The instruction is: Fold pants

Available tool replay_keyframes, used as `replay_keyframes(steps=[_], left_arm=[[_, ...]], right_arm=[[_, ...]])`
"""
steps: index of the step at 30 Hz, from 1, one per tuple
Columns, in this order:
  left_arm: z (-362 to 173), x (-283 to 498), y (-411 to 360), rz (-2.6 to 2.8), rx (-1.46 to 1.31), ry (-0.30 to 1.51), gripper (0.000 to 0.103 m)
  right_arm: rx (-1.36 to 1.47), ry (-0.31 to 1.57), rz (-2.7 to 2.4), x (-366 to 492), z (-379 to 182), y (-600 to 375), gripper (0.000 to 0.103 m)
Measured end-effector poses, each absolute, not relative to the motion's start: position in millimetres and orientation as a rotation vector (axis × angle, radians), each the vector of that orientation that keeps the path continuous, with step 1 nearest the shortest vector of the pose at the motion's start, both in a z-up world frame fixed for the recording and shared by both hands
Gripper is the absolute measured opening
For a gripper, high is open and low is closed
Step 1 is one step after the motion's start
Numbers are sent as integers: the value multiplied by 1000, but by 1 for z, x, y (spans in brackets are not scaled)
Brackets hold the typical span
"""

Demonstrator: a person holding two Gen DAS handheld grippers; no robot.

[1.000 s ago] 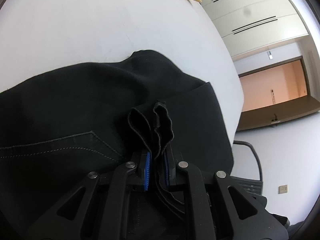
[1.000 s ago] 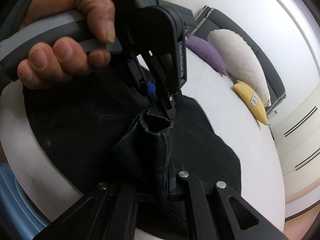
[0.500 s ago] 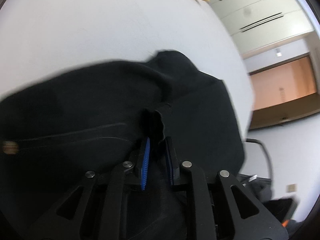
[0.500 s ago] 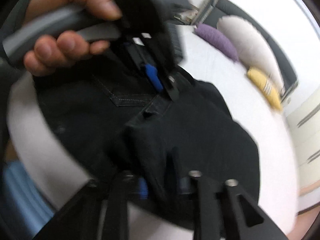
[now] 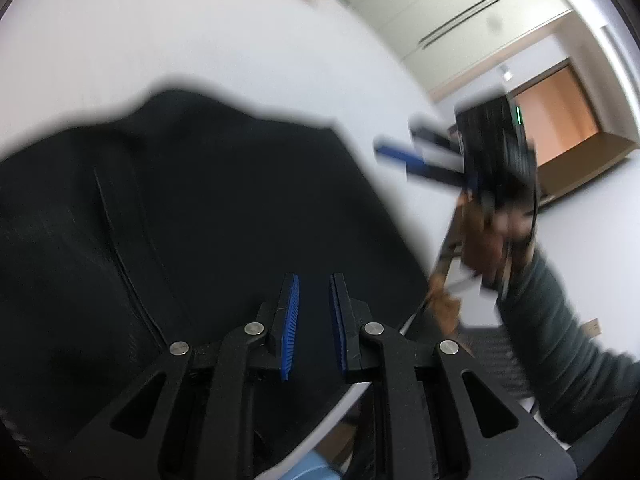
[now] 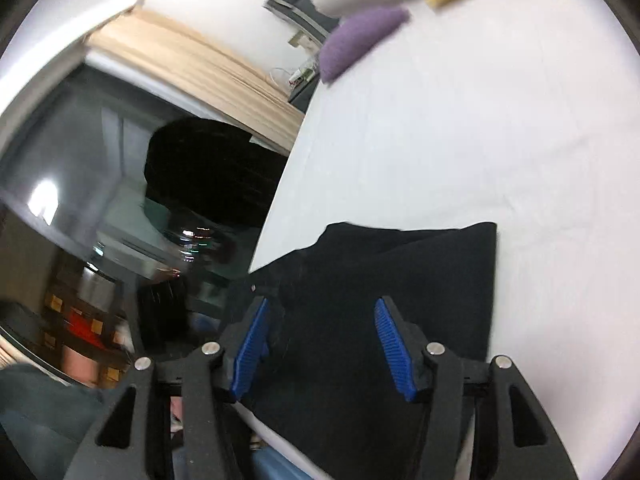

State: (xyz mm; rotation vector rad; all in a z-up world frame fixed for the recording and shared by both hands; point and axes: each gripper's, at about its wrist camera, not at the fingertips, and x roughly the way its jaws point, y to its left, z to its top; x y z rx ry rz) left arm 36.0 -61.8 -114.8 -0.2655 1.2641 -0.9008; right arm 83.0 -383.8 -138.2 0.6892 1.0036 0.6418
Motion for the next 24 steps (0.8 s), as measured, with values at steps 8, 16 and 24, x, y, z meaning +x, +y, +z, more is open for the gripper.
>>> replay_keyframes(steps=[8, 16, 24], left_arm=[[-151, 43, -37, -896, -397, 1295, 15], [-149, 31, -21, -852, -391, 1235, 15], [-97, -17, 52, -694, -475, 1042, 76]], right_arm=[[835, 1097, 662, 89, -203, -400, 49], [741, 1165, 715, -22, -185, -378, 51], [811, 864, 751, -50, -131, -361, 71]])
